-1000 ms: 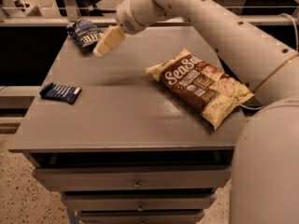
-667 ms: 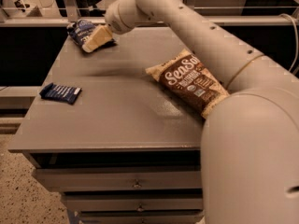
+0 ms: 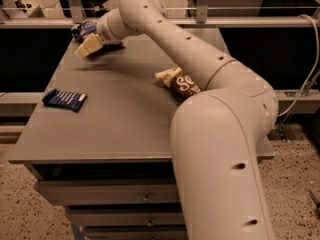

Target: Pick blue chip bag

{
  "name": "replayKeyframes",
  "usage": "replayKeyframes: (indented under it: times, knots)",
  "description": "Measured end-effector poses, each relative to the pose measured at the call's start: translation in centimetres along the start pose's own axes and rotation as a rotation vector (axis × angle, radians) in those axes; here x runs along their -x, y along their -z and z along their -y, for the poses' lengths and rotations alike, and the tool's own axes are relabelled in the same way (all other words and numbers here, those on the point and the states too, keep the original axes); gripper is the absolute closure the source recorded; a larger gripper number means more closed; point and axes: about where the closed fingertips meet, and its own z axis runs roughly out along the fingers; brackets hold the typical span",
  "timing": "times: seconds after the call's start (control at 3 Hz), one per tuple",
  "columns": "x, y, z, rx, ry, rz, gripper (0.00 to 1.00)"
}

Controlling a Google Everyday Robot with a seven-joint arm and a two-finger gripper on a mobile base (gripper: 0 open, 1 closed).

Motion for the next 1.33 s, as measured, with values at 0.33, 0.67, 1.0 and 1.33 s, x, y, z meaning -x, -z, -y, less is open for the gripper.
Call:
replayKeyframes:
  times: [0.33,0.67,1.0,1.33]
  knots:
    - [-0.6,-2.7,0.3,-0.001,-0.047,-0.016,0.00]
    - [-1.1,-4.3,0.5,-0.004,-0.078,-0.029,0.18]
    - [-1.2,-4.6,0.9,-0.015,-0.093,-0.031,0.41]
    - [-0.5,-4.1,1.2,-0.025,-0.086,-0.014,0.64]
